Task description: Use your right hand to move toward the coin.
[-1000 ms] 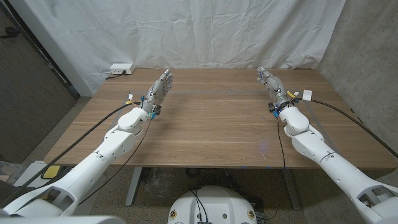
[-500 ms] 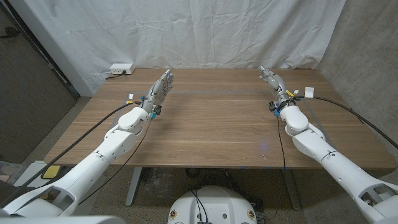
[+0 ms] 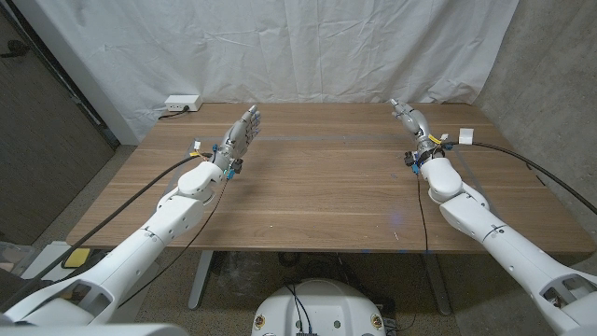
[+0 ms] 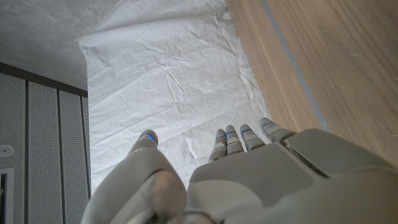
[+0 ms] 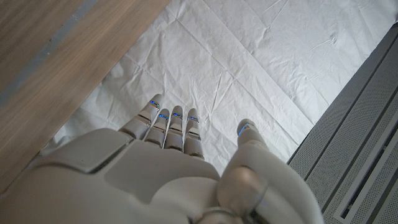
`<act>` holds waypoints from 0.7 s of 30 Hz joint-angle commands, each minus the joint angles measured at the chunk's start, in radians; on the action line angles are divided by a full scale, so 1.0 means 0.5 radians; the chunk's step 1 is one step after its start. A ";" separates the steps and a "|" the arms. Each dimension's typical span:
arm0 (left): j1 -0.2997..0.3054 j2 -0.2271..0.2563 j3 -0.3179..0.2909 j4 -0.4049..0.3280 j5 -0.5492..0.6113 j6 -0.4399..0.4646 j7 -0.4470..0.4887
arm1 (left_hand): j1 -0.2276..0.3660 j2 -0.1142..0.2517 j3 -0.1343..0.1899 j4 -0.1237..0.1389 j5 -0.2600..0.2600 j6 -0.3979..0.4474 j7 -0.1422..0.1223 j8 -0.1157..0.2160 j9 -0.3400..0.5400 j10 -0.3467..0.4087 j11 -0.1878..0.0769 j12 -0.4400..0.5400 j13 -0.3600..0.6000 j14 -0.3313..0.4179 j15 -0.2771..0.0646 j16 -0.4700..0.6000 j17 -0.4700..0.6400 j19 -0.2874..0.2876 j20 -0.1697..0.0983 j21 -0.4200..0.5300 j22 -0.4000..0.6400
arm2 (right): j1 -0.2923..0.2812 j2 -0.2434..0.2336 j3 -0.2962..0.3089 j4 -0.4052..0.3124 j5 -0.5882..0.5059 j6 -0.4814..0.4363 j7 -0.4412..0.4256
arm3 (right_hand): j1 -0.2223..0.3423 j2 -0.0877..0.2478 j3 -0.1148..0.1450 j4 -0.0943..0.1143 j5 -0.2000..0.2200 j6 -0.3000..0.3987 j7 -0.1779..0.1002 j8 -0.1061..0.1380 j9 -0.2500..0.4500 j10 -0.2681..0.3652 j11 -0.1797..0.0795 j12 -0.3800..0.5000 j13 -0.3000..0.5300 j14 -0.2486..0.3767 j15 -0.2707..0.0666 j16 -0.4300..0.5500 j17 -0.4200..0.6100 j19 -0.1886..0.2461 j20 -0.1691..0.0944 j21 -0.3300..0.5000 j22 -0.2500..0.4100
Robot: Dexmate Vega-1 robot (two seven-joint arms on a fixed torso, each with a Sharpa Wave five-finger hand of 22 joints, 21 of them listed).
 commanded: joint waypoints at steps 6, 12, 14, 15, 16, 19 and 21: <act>0.005 -0.008 -0.010 0.025 -0.007 -0.026 0.003 | 0.033 0.009 0.009 -0.009 -0.012 0.014 0.006 -0.005 0.011 0.001 0.003 -0.005 0.006 0.003 0.003 0.000 0.004 0.011 -0.124 -0.006 0.011 | 0.022 -0.056 -0.031 -0.052 -0.209 -0.130 -0.134 | 0.017 0.005 0.004 -0.010 0.021 0.002 -0.014 0.005 0.005 -0.004 -0.008 0.001 0.005 0.002 -0.013 -0.003 0.005 0.009 -0.043 -0.011 0.007; -0.015 -0.017 0.000 0.044 0.002 -0.031 -0.008 | 0.038 0.014 0.010 -0.011 -0.016 0.016 0.007 -0.006 0.011 0.004 0.002 -0.005 0.006 0.004 0.004 -0.001 0.005 0.013 -0.125 -0.007 0.011 | 0.020 -0.074 -0.031 -0.076 -0.247 -0.178 -0.168 | 0.020 0.007 0.006 -0.011 0.023 0.003 -0.015 0.004 0.005 -0.007 -0.010 -0.001 0.005 0.004 -0.014 -0.003 0.005 0.009 -0.043 -0.016 0.007; -0.018 -0.021 0.001 0.050 0.004 -0.038 -0.009 | 0.039 0.015 0.010 -0.011 -0.017 0.015 0.004 -0.006 0.011 0.004 0.002 -0.006 0.006 0.004 0.004 -0.001 0.005 0.014 -0.123 -0.007 0.011 | 0.022 -0.078 -0.035 -0.076 -0.275 -0.187 -0.188 | 0.020 0.007 0.006 -0.011 0.023 0.003 -0.017 0.004 0.005 -0.005 -0.010 0.000 0.005 0.004 -0.014 -0.003 0.005 0.009 -0.042 -0.017 0.007; -0.019 -0.024 0.000 0.050 0.001 -0.039 -0.007 | 0.040 0.015 0.010 -0.011 -0.017 0.017 0.005 -0.006 0.011 0.005 0.002 -0.006 0.006 0.005 0.004 -0.001 0.005 0.014 -0.122 -0.007 0.011 | 0.023 -0.080 -0.037 -0.076 -0.279 -0.189 -0.191 | 0.020 0.007 0.006 -0.011 0.023 0.003 -0.018 0.004 0.005 -0.006 -0.010 -0.001 0.005 0.004 -0.014 -0.003 0.005 0.009 -0.042 -0.017 0.007; -0.019 -0.025 0.000 0.052 0.002 -0.041 -0.008 | 0.040 0.016 0.010 -0.011 -0.017 0.017 0.005 -0.006 0.011 0.006 0.000 -0.005 0.006 0.005 0.004 -0.001 0.005 0.014 -0.123 -0.007 0.011 | 0.025 -0.080 -0.038 -0.069 -0.280 -0.178 -0.189 | 0.021 0.008 0.006 -0.012 0.023 0.003 -0.019 0.004 0.005 -0.006 -0.010 -0.001 0.005 0.005 -0.014 -0.003 0.005 0.009 -0.042 -0.018 0.007; -0.017 -0.023 0.000 0.048 -0.001 -0.038 -0.010 | 0.042 0.017 0.010 -0.012 -0.018 0.017 0.004 -0.006 0.012 0.009 0.001 -0.005 0.006 0.007 0.002 -0.001 0.005 0.016 -0.122 -0.007 0.011 | 0.028 -0.081 -0.044 -0.069 -0.296 -0.191 -0.201 | 0.021 0.008 0.006 -0.012 0.024 0.003 -0.018 0.003 0.005 -0.005 -0.011 -0.001 0.005 0.005 -0.015 -0.003 0.006 0.010 -0.042 -0.019 0.007; -0.013 -0.020 -0.001 0.042 -0.005 -0.032 -0.012 | 0.043 0.019 0.010 -0.012 -0.019 0.017 0.004 -0.007 0.012 0.009 0.001 -0.005 0.006 0.007 0.003 -0.001 0.005 0.017 -0.122 -0.008 0.011 | 0.029 -0.083 -0.048 -0.070 -0.313 -0.198 -0.213 | 0.022 0.008 0.007 -0.012 0.024 0.006 -0.020 0.004 0.005 -0.005 -0.012 -0.001 0.005 0.005 -0.015 -0.004 0.006 0.010 -0.043 -0.021 0.007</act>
